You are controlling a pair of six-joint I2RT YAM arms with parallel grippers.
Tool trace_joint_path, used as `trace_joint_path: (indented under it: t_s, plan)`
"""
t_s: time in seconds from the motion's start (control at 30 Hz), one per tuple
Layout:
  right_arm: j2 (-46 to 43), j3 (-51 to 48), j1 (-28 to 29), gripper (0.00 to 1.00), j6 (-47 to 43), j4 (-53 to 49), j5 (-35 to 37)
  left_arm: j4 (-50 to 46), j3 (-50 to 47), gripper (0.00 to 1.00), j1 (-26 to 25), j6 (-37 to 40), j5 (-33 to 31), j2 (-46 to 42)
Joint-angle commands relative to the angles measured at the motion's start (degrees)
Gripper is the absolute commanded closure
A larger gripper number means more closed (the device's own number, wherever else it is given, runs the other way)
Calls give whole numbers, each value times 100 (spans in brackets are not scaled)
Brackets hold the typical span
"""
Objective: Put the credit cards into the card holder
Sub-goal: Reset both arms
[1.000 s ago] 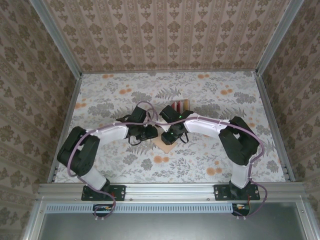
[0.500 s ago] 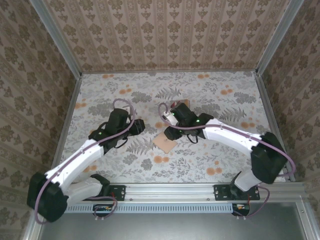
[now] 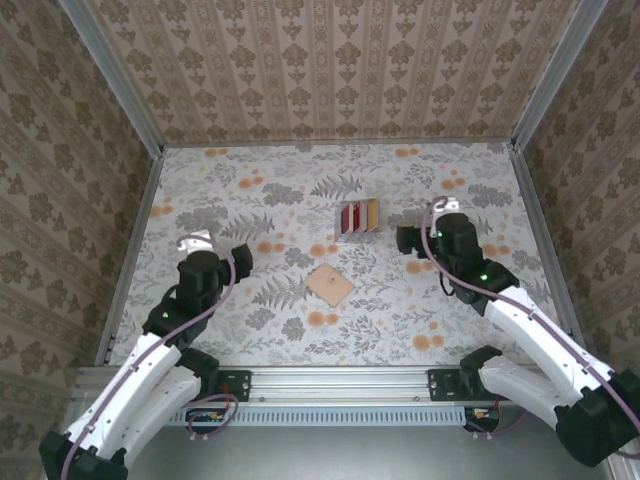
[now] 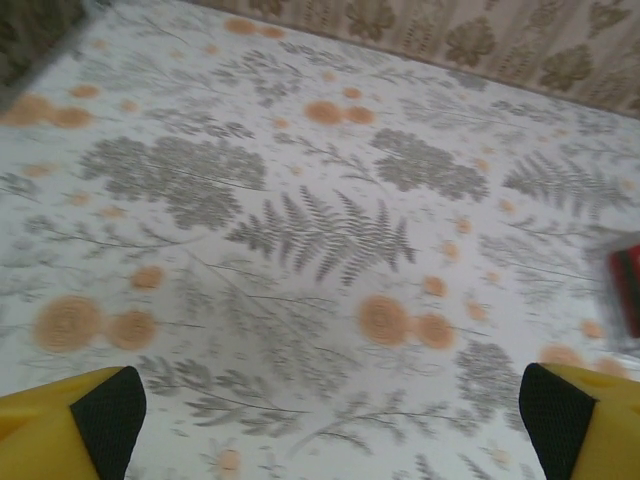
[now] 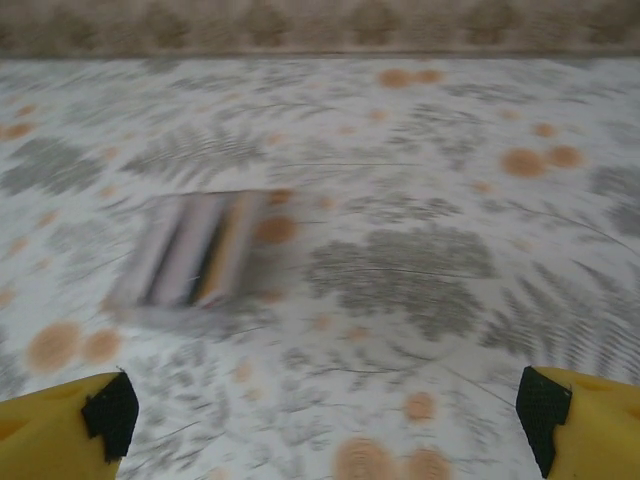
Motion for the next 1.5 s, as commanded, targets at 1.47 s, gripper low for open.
trace_joint_path:
  t_s: [1.47]
  plan:
    - [3237,-1507,-1846,0,-1114,5732,-234,7493,-1294,0,3118,2124,1486,4705]
